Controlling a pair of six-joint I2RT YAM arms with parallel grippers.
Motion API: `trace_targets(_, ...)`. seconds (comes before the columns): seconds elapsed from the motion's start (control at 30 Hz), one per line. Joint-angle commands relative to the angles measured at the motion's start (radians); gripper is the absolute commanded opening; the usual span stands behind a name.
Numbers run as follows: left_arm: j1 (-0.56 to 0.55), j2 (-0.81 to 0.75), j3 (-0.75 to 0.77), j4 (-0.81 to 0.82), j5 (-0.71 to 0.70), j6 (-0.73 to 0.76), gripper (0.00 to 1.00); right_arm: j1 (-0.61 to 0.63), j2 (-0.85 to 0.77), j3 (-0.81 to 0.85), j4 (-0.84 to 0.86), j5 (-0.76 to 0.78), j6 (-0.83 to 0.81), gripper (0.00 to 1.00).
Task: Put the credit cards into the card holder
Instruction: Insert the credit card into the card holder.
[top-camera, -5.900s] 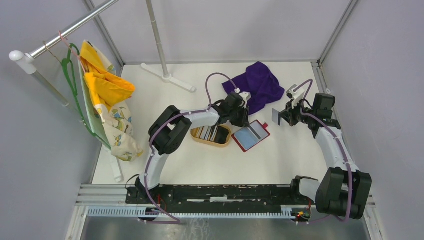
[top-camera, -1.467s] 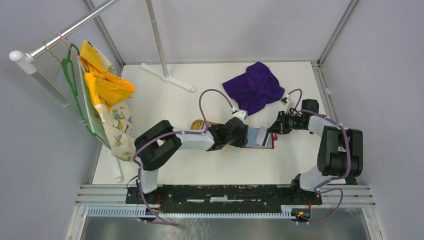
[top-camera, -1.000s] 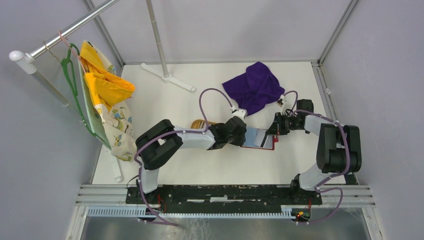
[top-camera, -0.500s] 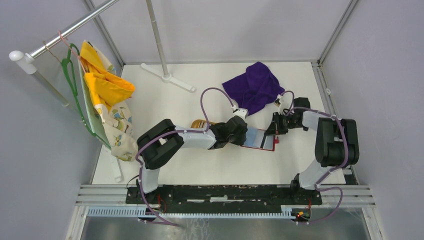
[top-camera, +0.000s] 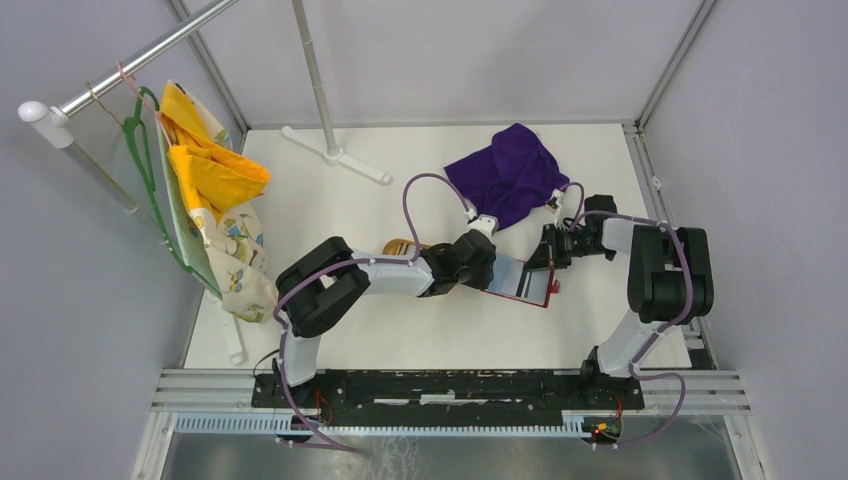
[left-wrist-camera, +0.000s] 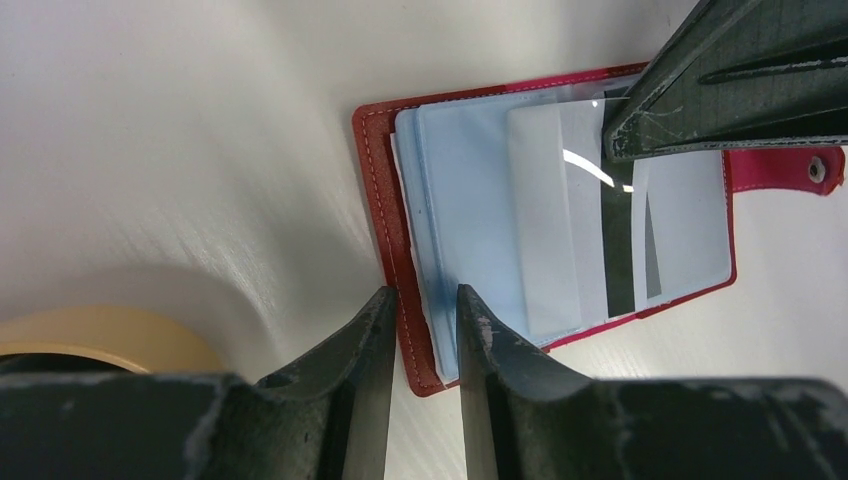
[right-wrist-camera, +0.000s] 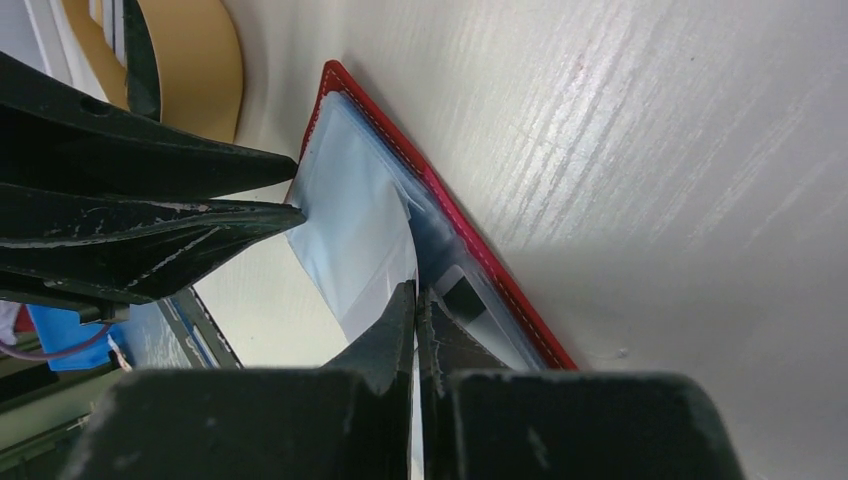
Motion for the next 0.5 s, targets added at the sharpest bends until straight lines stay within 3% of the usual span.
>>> trace_targets(0.0,-0.007,0.045,0.015,-0.025,0.052,0.034,0.35,0.012,0.035,0.013,0.016,-0.033,-0.005,0.02)
trace_targets(0.2,-0.011,0.024,0.003,-0.016,0.049,0.021,0.36,0.013,0.044,0.002,0.048,-0.045,0.015,0.05)
trace_targets(0.47,-0.021,-0.141,-0.038,0.003,0.047,0.015,0.40,0.012,0.033,0.002,0.036,-0.019,-0.002,0.10)
